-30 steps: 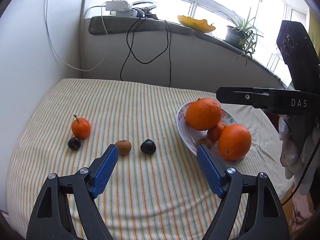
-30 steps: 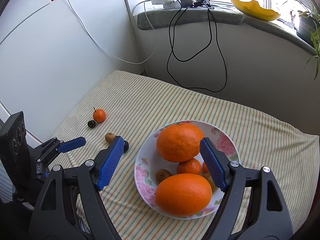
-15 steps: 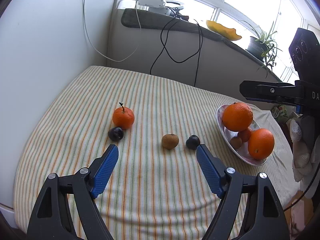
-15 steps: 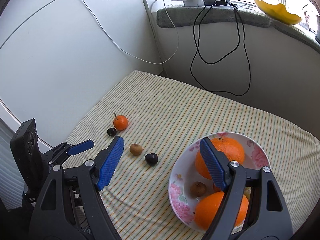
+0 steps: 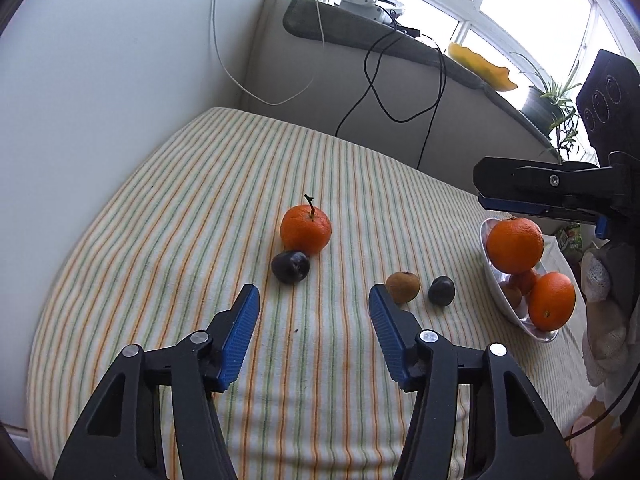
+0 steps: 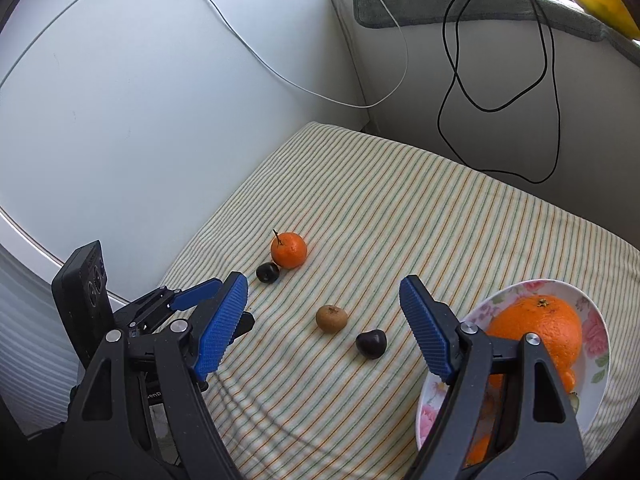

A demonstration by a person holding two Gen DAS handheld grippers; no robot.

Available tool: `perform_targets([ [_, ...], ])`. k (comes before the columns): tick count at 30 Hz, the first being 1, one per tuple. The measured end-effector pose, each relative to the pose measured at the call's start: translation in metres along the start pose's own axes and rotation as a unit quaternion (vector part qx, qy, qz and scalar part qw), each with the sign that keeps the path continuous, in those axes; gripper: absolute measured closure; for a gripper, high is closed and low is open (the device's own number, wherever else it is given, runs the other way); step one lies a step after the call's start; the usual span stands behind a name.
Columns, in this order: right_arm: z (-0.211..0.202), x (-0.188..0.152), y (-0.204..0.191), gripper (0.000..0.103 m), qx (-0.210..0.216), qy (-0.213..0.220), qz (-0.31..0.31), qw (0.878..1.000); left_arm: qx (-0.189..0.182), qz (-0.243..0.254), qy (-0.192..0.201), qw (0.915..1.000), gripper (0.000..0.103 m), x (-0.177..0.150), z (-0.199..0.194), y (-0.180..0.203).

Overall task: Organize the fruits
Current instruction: 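Close the right gripper on the stemmed tangerine while the left gripper closes on a dark plum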

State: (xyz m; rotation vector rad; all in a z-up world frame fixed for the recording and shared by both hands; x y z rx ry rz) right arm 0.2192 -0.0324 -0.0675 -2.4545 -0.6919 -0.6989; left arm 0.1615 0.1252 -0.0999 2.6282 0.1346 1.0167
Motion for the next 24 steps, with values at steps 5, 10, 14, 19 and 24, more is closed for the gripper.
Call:
perform_targets([
  [5, 0.024, 0.009, -0.006, 0.022, 0.022, -0.013, 0.021, 0.999, -0.014, -0.003, -0.013, 0.9998, 0.064, 0.004, 0.008, -0.003],
  [10, 0.053, 0.013, -0.009, 0.03, 0.051, -0.037, 0.046, 0.997, -0.017, -0.003, -0.018, 0.9997, 0.065, 0.009, 0.013, -0.006],
  [14, 0.075, 0.013, -0.015, 0.038, 0.06, -0.057, 0.047, 0.995, -0.014, -0.006, -0.021, 0.9997, 0.065, 0.011, 0.018, -0.009],
  [19, 0.099, 0.012, -0.021, 0.041, 0.063, -0.074, 0.046, 0.994, -0.013, -0.002, -0.023, 0.9996, 0.065, 0.012, 0.02, -0.008],
  [24, 0.118, 0.012, -0.021, 0.052, 0.061, -0.085, 0.055, 0.993, -0.011, -0.001, -0.03, 0.9995, 0.065, 0.013, 0.028, -0.008],
])
Point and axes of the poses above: each gripper's, at about its wrist camera, not at the fingertips, and z roughly the way its jaws point, y to its right, x to its top, the point moved 3 cm from there along z, roughly the way its jaws point, and after that the axes turned 2 degrees about -z, right-handed, at the moved point
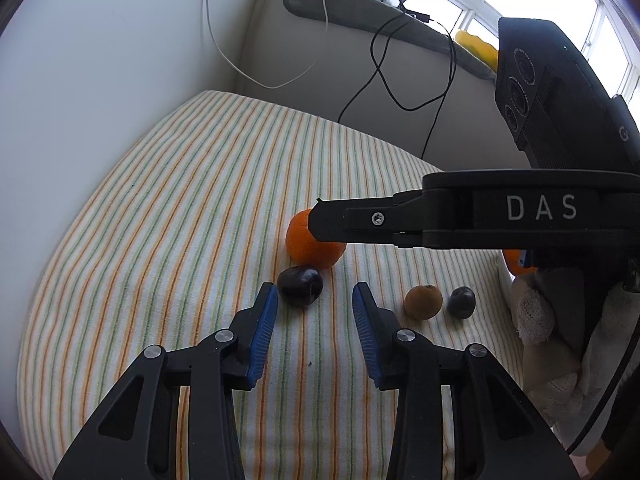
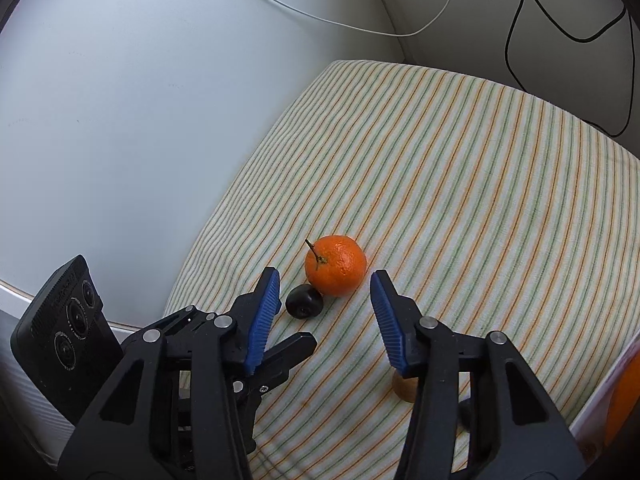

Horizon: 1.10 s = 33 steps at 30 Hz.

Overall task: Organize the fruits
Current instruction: 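Close the right gripper on the stemmed tangerine while the left gripper closes on a dark plum, then lift the tangerine with the right gripper while the left gripper lifts the plum toward the bowl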

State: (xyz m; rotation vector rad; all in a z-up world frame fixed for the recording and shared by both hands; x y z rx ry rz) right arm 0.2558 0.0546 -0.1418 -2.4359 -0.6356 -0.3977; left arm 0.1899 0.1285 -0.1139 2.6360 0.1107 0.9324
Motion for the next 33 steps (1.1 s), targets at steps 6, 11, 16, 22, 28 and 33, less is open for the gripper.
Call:
perform_targets([
  [6, 0.018, 0.009, 0.003, 0.053, -0.009, -0.003, 0.003, 1.0, 0.002, 0.001, -0.003, 1.0, 0.066, 0.001, 0.005, 0.0],
  [11, 0.028, 0.014, 0.004, 0.053, -0.013, -0.007, 0.002, 1.0, 0.005, 0.002, -0.004, 1.0, 0.067, 0.007, 0.012, -0.001],
  [16, 0.039, 0.018, 0.006, 0.056, -0.013, -0.012, 0.007, 1.0, 0.013, 0.004, -0.003, 0.9999, 0.069, 0.012, 0.02, 0.003],
  [22, 0.047, 0.017, 0.003, 0.063, -0.012, -0.015, 0.007, 1.0, 0.015, 0.001, -0.001, 0.9999, 0.078, 0.017, 0.023, -0.002],
  [28, 0.036, 0.01, 0.005, 0.063, -0.007, -0.011, 0.013, 1.0, 0.011, 0.003, 0.002, 0.9999, 0.08, 0.016, 0.023, -0.004],
  [33, 0.024, 0.006, 0.005, 0.064, -0.009, -0.002, 0.015, 1.0, 0.01, 0.005, 0.006, 0.9999, 0.081, 0.011, 0.017, -0.003],
])
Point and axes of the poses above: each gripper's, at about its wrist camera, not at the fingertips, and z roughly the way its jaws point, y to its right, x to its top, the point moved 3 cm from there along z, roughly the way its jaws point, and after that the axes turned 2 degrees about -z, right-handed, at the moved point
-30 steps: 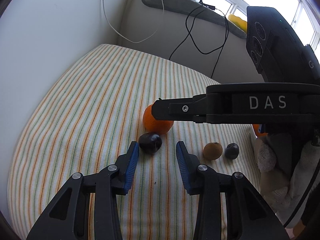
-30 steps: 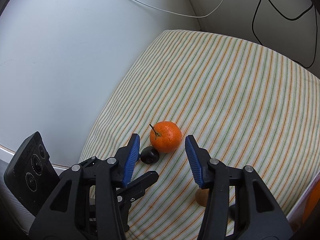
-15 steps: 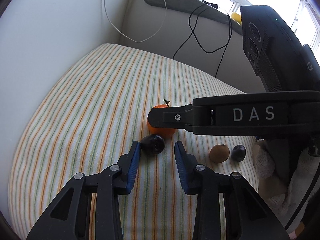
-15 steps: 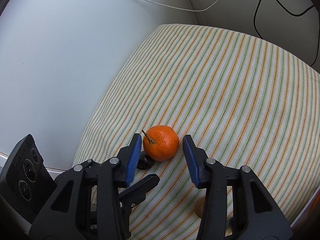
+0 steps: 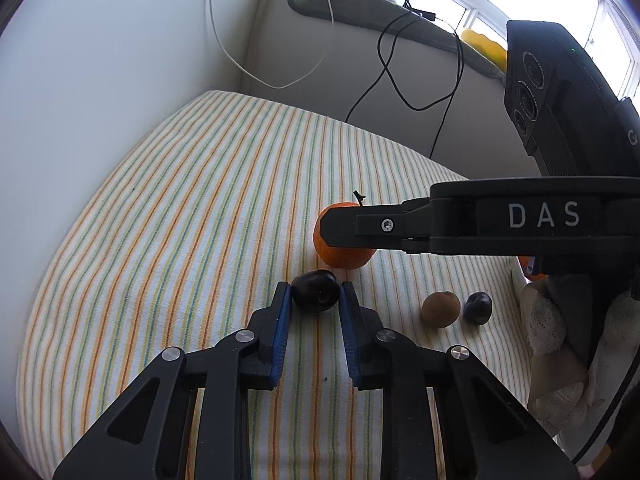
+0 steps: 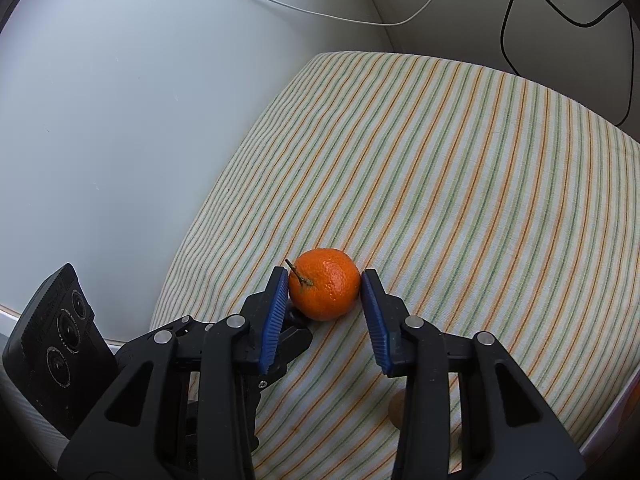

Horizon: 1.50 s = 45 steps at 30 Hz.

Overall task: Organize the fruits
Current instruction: 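Lift the tangerine with the right gripper while the left gripper lifts the plum toward the bowl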

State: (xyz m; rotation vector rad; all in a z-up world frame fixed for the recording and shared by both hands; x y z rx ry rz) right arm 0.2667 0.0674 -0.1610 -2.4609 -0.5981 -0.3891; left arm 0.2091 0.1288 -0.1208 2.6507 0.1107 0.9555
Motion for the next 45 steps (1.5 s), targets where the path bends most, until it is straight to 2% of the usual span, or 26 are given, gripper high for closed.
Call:
perform_targets([
  [15, -0.047, -0.012, 0.004, 0.064, 0.004, 0.029, 0.001, 1.0, -0.013, 0.013, 0.022, 0.9996, 0.081, -0.007, -0.032, 0.017],
  [31, -0.126, -0.041, 0.016, 0.064, 0.026, 0.085, 0.01, 0.996, -0.035, 0.051, 0.044, 0.9971, 0.081, -0.014, -0.065, 0.073],
  [45, -0.2, -0.074, 0.041, 0.064, 0.014, 0.133, 0.022, 0.991, -0.068, 0.08, 0.034, 0.9939, 0.081, -0.027, -0.062, 0.125],
])
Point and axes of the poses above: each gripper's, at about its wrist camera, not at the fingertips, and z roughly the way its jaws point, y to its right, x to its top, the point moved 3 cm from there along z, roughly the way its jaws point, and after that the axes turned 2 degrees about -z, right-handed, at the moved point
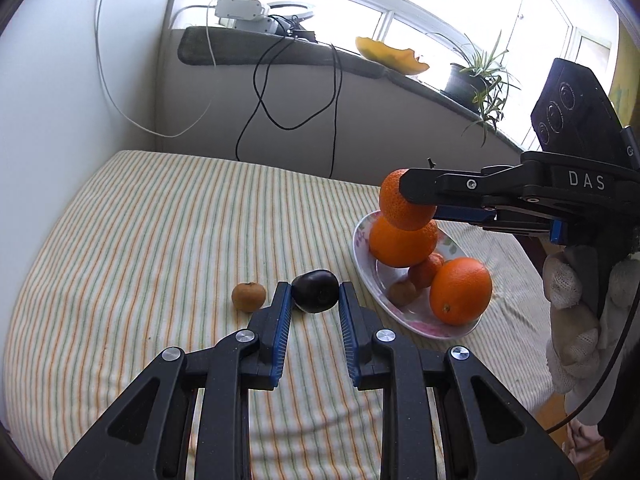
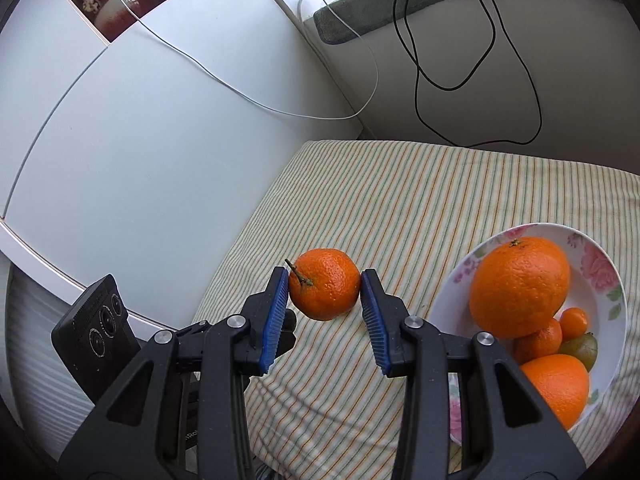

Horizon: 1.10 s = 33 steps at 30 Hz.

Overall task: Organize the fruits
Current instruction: 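Lift the tangerine with the right gripper while the left gripper lifts the plum toward the bowl, then lower the tangerine and plum into the bowl and open both grippers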

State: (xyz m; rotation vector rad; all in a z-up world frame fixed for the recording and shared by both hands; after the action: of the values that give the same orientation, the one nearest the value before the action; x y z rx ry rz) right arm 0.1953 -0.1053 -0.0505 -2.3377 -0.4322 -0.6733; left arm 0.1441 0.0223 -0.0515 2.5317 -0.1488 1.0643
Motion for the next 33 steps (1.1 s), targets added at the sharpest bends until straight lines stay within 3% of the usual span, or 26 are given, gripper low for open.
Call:
perform_targets([
  [15, -0.063, -0.015, 0.069, 0.064, -0.051, 0.042, 0.044, 0.997, -0.03, 0.024, -0.019, 0.9991, 0.081, -0.008, 0.02, 0.047],
  [33, -0.084, -0.03, 0.132, 0.064, -0.095, 0.049, 0.074, 0.991, -0.038, 0.054, -0.044, 0.9968, 0.081, -0.016, 0.043, 0.092],
])
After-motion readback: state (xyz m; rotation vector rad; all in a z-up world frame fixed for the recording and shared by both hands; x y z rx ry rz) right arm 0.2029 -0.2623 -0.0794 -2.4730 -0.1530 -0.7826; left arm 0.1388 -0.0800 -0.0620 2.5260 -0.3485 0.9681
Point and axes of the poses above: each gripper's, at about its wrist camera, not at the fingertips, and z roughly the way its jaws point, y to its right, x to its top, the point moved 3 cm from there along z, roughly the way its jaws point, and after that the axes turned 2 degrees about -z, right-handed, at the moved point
